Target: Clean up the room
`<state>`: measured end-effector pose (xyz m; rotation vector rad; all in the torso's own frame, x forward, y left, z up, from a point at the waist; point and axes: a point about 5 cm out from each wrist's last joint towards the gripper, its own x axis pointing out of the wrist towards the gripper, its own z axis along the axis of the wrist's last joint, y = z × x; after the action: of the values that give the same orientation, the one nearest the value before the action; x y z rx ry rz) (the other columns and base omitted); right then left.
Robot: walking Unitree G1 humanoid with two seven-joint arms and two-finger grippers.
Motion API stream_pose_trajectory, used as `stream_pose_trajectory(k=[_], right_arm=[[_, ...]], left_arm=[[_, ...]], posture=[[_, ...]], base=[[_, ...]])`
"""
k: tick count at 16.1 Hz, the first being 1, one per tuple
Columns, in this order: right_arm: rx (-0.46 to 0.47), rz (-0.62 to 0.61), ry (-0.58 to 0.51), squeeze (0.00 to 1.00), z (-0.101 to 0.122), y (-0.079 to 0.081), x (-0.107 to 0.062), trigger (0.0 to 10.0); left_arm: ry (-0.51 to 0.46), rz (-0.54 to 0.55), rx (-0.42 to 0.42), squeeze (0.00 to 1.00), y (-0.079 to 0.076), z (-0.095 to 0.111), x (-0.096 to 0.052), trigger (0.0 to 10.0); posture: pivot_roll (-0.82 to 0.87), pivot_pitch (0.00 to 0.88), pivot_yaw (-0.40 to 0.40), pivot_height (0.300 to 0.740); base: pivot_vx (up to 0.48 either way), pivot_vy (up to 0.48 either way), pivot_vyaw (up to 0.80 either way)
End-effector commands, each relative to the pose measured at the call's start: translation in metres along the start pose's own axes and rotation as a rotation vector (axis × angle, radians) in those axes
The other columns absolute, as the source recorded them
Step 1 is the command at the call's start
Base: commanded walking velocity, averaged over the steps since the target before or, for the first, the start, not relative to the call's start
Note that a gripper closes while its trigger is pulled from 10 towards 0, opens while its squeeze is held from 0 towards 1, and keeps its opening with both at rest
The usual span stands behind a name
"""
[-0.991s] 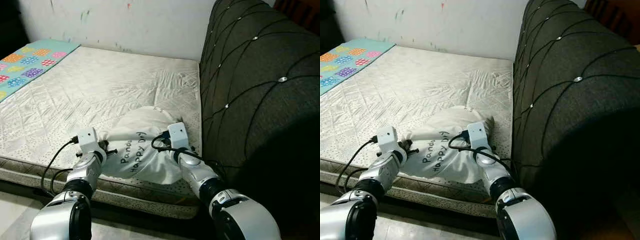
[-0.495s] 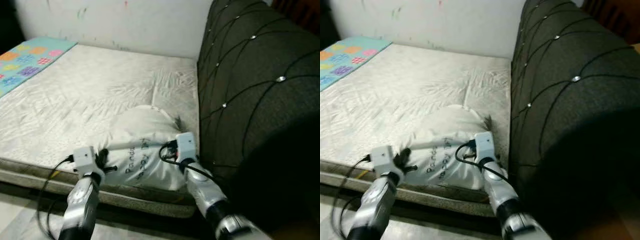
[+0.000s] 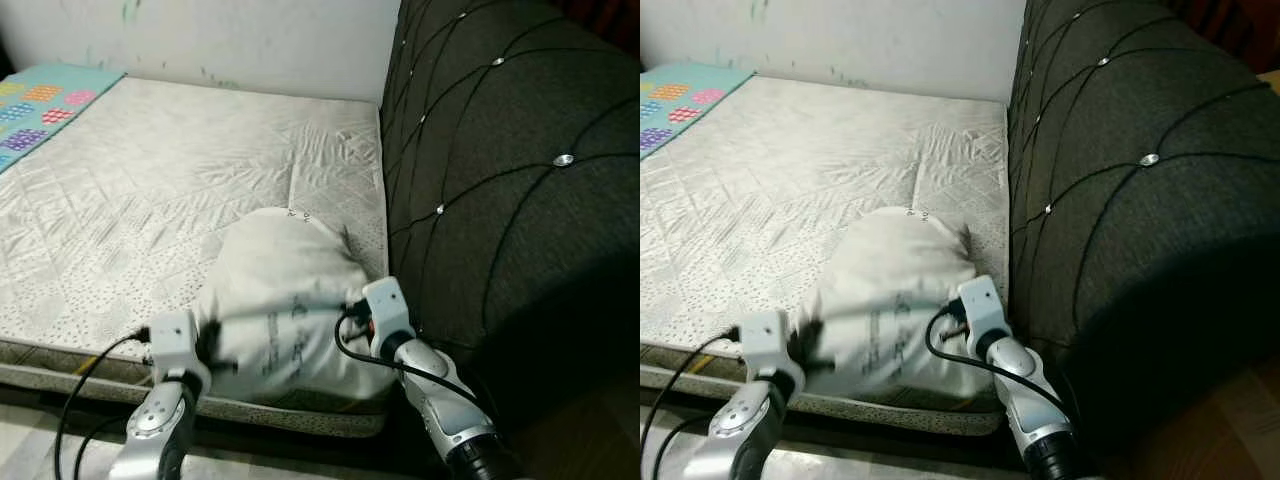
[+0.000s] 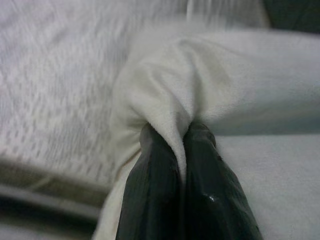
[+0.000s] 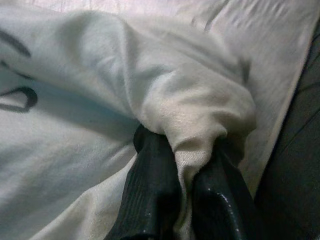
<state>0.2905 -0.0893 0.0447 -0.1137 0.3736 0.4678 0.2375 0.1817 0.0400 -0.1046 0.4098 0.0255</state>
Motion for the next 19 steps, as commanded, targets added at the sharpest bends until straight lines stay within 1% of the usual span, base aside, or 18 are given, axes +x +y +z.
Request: stream_pose_trajectory(k=[1, 4, 6, 7, 9, 10, 11, 12, 13, 14, 16, 19], right_arm=[[-0.035, 0.001, 0.014, 0.0, 0.004, -0.005, -0.003, 10.0], [-0.063, 0.047, 0.062, 0.0, -0.002, 0.003, -0.006, 10.0], [-0.066, 0.073, 0.078, 0.0, -0.001, 0.006, -0.008, 10.0], [-0.072, 0.085, 0.089, 0.0, -0.002, 0.007, -0.007, 10.0], [-0.074, 0.089, 0.098, 0.0, -0.002, 0.007, -0.009, 10.0], [-0.065, 0.077, 0.089, 0.0, -0.002, 0.006, -0.01, 10.0], [-0.052, 0.052, 0.051, 0.0, 0.002, 0.004, -0.01, 10.0], [-0.026, 0.014, -0.009, 0.0, 0.009, 0.0, -0.011, 10.0], [-0.024, 0.002, -0.018, 0.0, 0.01, -0.002, -0.012, 10.0], [-0.018, -0.035, -0.024, 0.0, 0.011, -0.007, -0.014, 10.0], [0.02, -0.073, -0.04, 0.0, 0.011, -0.012, -0.016, 10.0], [0.032, -0.083, -0.054, 0.0, 0.011, -0.013, -0.017, 10.0]], left_arm=[[0.016, 0.006, 0.051, 0.0, 0.006, 0.004, -0.002, 10.0], [0.003, 0.016, 0.025, 0.0, 0.007, 0.011, -0.001, 10.0], [0.037, 0.01, 0.026, 0.0, 0.005, 0.012, -0.001, 10.0], [0.078, -0.005, 0.039, 0.0, 0.001, 0.006, -0.003, 10.0], [0.113, -0.02, 0.053, 0.0, -0.002, 0.001, -0.005, 10.0], [0.108, -0.027, 0.047, 0.0, -0.004, 0.001, -0.006, 10.0], [0.08, -0.023, 0.027, 0.0, -0.006, 0.004, -0.006, 10.0], [0.038, -0.015, 0.003, 0.0, -0.007, 0.01, -0.004, 10.0], [0.023, -0.019, -0.004, 0.0, -0.008, 0.013, -0.004, 10.0], [0.001, -0.035, -0.015, 0.0, -0.01, 0.016, -0.004, 10.0], [-0.017, -0.054, -0.025, 0.0, -0.014, 0.018, -0.003, 10.0], [-0.014, -0.055, -0.027, 0.0, -0.015, 0.017, -0.002, 10.0]], posture=[[-0.09, 0.0, -0.029, 0.74], [-0.08, 0.0, -0.03, 0.74], [-0.08, 0.0, -0.032, 0.74], [-0.09, 0.0, -0.03, 0.74], [-0.08, 0.0, -0.027, 0.74], [-0.08, 0.0, -0.027, 0.74], [-0.09, 0.0, -0.024, 0.74], [-0.09, 0.0, -0.024, 0.74], [-0.09, 0.0, -0.024, 0.74], [-0.09, 0.0, -0.021, 0.74], [-0.1, 0.0, -0.021, 0.74], [-0.1, 0.0, -0.02, 0.74]], base=[[0.0, 0.0, 0.0], [0.0, 0.0, 0.0], [0.0, 0.0, 0.0], [0.0, 0.0, 0.0], [0.0, 0.0, 0.0], [0.0, 0.0, 0.0], [0.0, 0.0, 0.0], [0.0, 0.0, 0.0], [0.0, 0.0, 0.0], [0.0, 0.0, 0.0], [0.0, 0.0, 0.0], [0.0, 0.0, 0.0]])
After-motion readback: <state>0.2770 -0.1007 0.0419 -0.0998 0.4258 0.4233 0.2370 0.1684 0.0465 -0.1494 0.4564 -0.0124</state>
